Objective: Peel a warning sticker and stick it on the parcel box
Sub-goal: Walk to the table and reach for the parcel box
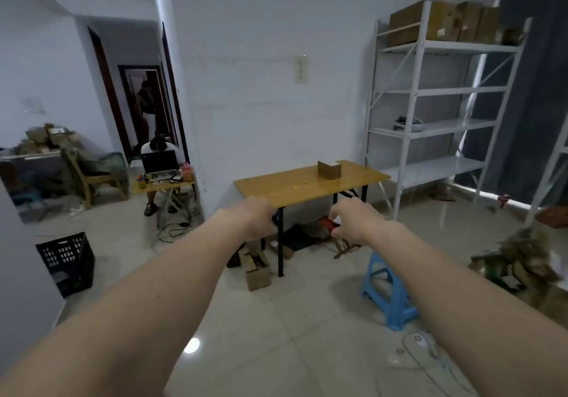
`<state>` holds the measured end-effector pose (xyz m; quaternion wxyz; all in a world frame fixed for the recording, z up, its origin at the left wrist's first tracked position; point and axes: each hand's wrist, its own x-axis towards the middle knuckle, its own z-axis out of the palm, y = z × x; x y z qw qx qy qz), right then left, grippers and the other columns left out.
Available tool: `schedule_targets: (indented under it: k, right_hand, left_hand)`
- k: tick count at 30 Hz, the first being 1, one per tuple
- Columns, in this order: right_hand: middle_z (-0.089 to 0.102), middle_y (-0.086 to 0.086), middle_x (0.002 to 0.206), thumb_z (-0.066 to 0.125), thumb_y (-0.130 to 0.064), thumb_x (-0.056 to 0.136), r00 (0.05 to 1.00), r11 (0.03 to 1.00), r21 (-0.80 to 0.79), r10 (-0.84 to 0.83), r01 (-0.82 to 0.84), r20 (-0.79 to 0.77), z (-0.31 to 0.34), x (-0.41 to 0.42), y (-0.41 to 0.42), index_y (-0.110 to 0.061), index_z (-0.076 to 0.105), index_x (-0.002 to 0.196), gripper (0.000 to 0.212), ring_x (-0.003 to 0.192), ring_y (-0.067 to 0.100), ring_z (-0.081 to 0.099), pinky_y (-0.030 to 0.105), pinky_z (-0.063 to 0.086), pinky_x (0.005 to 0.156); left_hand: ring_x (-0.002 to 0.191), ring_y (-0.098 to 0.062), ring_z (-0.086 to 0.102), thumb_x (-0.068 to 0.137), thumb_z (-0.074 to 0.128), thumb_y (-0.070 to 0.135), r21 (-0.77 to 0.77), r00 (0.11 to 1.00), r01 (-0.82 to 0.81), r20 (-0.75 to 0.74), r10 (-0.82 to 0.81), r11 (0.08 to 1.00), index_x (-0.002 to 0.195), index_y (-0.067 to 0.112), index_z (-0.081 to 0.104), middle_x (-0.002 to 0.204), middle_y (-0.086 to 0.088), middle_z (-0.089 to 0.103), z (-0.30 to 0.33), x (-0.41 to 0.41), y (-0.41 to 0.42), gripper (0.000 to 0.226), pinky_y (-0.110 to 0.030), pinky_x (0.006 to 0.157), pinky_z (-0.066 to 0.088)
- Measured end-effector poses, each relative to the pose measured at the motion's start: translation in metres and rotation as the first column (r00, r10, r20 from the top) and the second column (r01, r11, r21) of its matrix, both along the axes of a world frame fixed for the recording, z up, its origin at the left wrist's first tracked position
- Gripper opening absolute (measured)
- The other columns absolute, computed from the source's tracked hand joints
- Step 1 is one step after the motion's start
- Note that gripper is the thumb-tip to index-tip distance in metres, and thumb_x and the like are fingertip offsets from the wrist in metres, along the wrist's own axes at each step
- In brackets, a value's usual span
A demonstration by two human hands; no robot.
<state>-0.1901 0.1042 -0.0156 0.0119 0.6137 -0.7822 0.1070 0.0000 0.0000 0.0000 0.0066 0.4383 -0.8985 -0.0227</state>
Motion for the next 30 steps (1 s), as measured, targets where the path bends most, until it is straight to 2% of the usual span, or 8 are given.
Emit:
schedule_targets:
  k: [8,12,14,19,21,23,27,30]
  right_hand:
    - [0.061,0.006,0.108,0.063,-0.019,0.083,1.0,0.996,0.084,0.013,-0.014,0.011,-0.026,-0.078,-0.108,-0.017,0.06,0.104,0.021,0.094,0.025,0.058,0.039,0.051,0.079]
    - [0.062,0.006,0.114,0.063,-0.023,0.084,1.0,0.994,0.106,0.0,0.0,0.002,-0.037,-0.123,-0.163,-0.016,0.056,0.122,0.039,0.1,0.026,0.06,0.041,0.053,0.08]
    - [0.063,0.006,0.114,0.062,-0.024,0.085,1.0,0.994,0.107,-0.017,0.018,-0.004,-0.039,-0.149,-0.195,-0.016,0.055,0.124,0.04,0.1,0.026,0.061,0.041,0.053,0.082]
    - [0.067,0.007,0.102,0.061,-0.021,0.084,0.998,0.991,0.123,-0.037,0.042,-0.044,-0.039,-0.21,-0.29,-0.012,0.062,0.108,0.025,0.091,0.027,0.063,0.038,0.055,0.075]
    - [0.066,0.005,0.094,0.062,-0.021,0.083,0.998,0.989,0.142,-0.038,0.046,-0.058,-0.035,-0.233,-0.327,-0.014,0.063,0.094,0.014,0.086,0.027,0.063,0.036,0.053,0.069]
    - [0.068,0.006,0.098,0.062,-0.023,0.083,0.998,0.991,0.122,-0.047,0.052,-0.046,-0.032,-0.258,-0.36,-0.014,0.065,0.102,0.021,0.088,0.026,0.065,0.038,0.055,0.072]
    - [0.063,0.002,0.112,0.06,-0.027,0.087,0.999,0.99,0.132,-0.047,0.049,-0.018,-0.039,-0.299,-0.407,-0.017,0.058,0.12,0.034,0.097,0.021,0.06,0.031,0.046,0.071]
    - [0.06,0.004,0.118,0.061,-0.028,0.087,0.998,0.986,0.153,-0.064,0.061,0.013,-0.053,-0.335,-0.441,-0.017,0.055,0.122,0.037,0.103,0.021,0.057,0.033,0.049,0.08]
  left_hand:
    - [0.084,-0.02,0.051,0.089,0.056,0.036,0.058,0.999,0.036,0.03,-0.038,0.998,0.088,0.02,0.054,0.092,-0.001,0.052,-0.037,-0.077,-0.099,0.017,-0.035,0.077,0.047]
    - [0.082,-0.019,0.042,0.09,0.054,0.037,0.065,0.999,0.05,0.01,-0.051,0.997,0.087,0.02,0.048,0.092,-0.002,0.046,-0.045,-0.121,-0.157,0.018,-0.032,0.071,0.035]
    - [0.083,-0.022,0.048,0.091,0.053,0.037,0.06,0.998,0.068,-0.003,-0.068,0.996,0.09,0.016,0.056,0.097,-0.006,0.056,-0.049,-0.147,-0.188,0.021,-0.032,0.071,0.038]
    - [0.105,-0.028,0.059,0.091,0.053,0.037,0.038,0.991,0.128,-0.047,-0.127,0.991,0.112,0.012,0.061,0.118,-0.007,0.062,-0.059,-0.204,-0.275,0.034,-0.039,0.085,0.049]
    - [0.095,-0.024,0.058,0.091,0.053,0.038,0.053,0.99,0.142,-0.034,-0.14,0.989,0.101,0.014,0.061,0.108,-0.005,0.062,-0.063,-0.225,-0.314,0.027,-0.036,0.08,0.047]
    - [0.089,-0.023,0.055,0.09,0.053,0.039,0.052,0.99,0.142,-0.015,-0.141,0.989,0.093,0.015,0.057,0.101,-0.005,0.059,-0.065,-0.249,-0.353,0.024,-0.033,0.077,0.047]
    - [0.117,-0.026,0.053,0.091,0.052,0.04,0.083,0.989,0.15,-0.019,-0.149,0.985,0.127,0.018,0.053,0.132,-0.005,0.054,-0.07,-0.301,-0.412,0.042,-0.037,0.092,0.048]
    - [0.119,-0.025,0.051,0.091,0.052,0.041,0.117,0.982,0.188,0.002,-0.19,0.975,0.13,0.019,0.05,0.134,-0.004,0.053,-0.087,-0.34,-0.447,0.045,-0.033,0.09,0.045]
